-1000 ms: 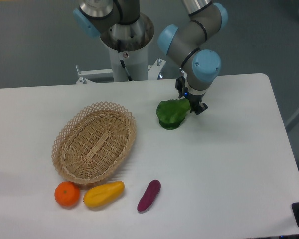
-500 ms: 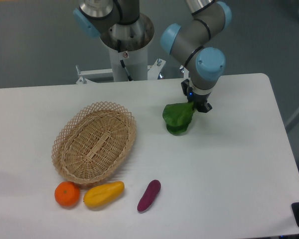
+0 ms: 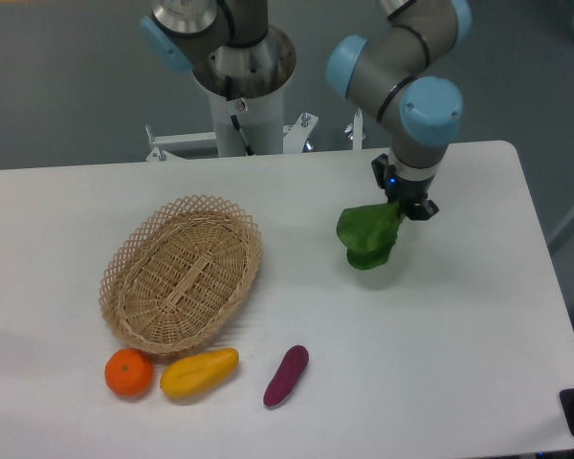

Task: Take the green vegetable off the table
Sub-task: 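Carry the held bok choy up and away from the basket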

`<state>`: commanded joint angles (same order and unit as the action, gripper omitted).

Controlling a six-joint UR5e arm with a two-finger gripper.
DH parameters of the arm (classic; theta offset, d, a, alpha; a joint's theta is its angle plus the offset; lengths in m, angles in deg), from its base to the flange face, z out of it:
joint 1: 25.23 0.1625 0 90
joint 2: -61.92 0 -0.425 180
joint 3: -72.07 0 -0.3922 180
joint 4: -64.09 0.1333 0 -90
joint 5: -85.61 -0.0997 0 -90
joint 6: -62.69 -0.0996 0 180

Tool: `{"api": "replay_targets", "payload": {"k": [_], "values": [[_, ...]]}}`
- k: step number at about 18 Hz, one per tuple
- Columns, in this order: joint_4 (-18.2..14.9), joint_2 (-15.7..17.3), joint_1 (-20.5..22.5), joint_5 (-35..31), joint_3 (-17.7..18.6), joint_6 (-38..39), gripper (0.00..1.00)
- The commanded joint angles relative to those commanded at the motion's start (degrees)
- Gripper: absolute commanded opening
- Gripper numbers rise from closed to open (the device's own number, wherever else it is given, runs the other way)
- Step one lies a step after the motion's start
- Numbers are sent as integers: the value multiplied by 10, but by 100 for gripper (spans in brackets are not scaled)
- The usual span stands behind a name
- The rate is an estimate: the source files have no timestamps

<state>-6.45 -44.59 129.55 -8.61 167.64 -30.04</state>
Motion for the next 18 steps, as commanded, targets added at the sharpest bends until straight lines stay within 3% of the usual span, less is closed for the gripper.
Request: {"api": "replay_targets", "payload": {"k": [3, 7, 13, 18], "values": [[-48, -35, -18, 14, -84, 47, 20], [-52, -78, -33, 33, -154, 100, 20], [-50, -131, -37, 35, -214, 137, 20], [-63, -146, -37, 38, -238, 143, 19]]}}
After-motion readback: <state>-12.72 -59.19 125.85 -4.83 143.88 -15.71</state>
